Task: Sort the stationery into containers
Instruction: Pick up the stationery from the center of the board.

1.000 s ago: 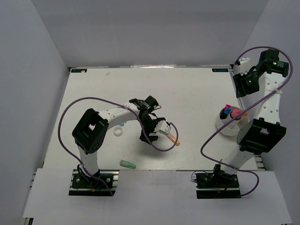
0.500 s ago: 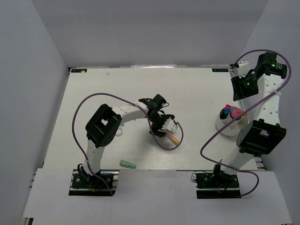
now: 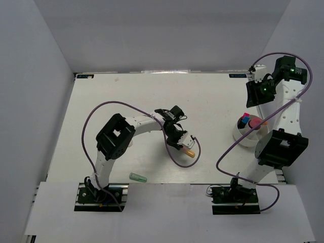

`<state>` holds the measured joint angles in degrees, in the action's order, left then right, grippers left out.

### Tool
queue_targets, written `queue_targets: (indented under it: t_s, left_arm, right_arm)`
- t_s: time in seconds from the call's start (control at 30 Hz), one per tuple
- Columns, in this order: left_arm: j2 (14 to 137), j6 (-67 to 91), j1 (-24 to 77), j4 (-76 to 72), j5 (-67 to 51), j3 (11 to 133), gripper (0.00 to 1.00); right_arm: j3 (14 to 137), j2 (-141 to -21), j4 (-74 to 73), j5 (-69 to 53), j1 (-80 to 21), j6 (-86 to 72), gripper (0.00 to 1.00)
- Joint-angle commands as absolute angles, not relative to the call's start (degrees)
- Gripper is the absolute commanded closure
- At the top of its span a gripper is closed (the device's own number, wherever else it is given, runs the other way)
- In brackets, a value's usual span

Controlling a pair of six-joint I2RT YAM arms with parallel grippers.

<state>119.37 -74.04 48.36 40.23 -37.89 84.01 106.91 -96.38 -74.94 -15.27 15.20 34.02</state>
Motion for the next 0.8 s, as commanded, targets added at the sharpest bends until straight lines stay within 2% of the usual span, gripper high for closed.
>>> queue_targets:
  t_s: [0.0, 0.03, 0.1, 0.13, 0.2, 0.47, 0.67, 0.77]
  left_arm:
    - [119.18, -71.21, 49.48, 42.98, -39.46, 83.15, 0.67]
    - [118.40, -69.80, 49.48, 42.28, -39.11, 82.80, 0.76]
    - [117.17, -65.32, 49.48, 39.21, -37.97, 80.60, 0.83]
    - [115.68, -63.74, 49.48, 38.16, -35.45, 79.81, 0.92]
    - [114.18, -58.31, 47.99, 35.17, -33.76, 78.14, 0.98]
    - [98.11, -32.12, 44.65, 17.85, -22.68, 69.52, 1.00]
    - [94.92, -18.31, 44.12, 16.44, -16.88, 73.56, 1.00]
    - [94.92, -13.29, 44.12, 17.05, -15.73, 76.90, 1.00]
  right_arm:
    - [108.28, -96.94, -75.23, -19.42, 14.24, 31.82, 0.48]
    - [108.63, -97.20, -75.23, -20.73, 14.06, 31.03, 0.48]
    - [109.51, -97.56, -75.23, -22.58, 13.54, 30.15, 0.48]
    - [110.12, -97.65, -75.32, -24.94, 13.45, 29.28, 0.48]
    - [110.04, -97.65, -75.24, -27.58, 13.01, 28.48, 0.47]
    - [104.68, -96.86, -75.24, -37.60, 9.76, 26.72, 0.44]
    - [108.80, -99.05, -75.32, -45.07, 8.18, 23.65, 0.33]
    - [106.63, -99.58, -75.32, -51.31, 6.78, 22.07, 0.33]
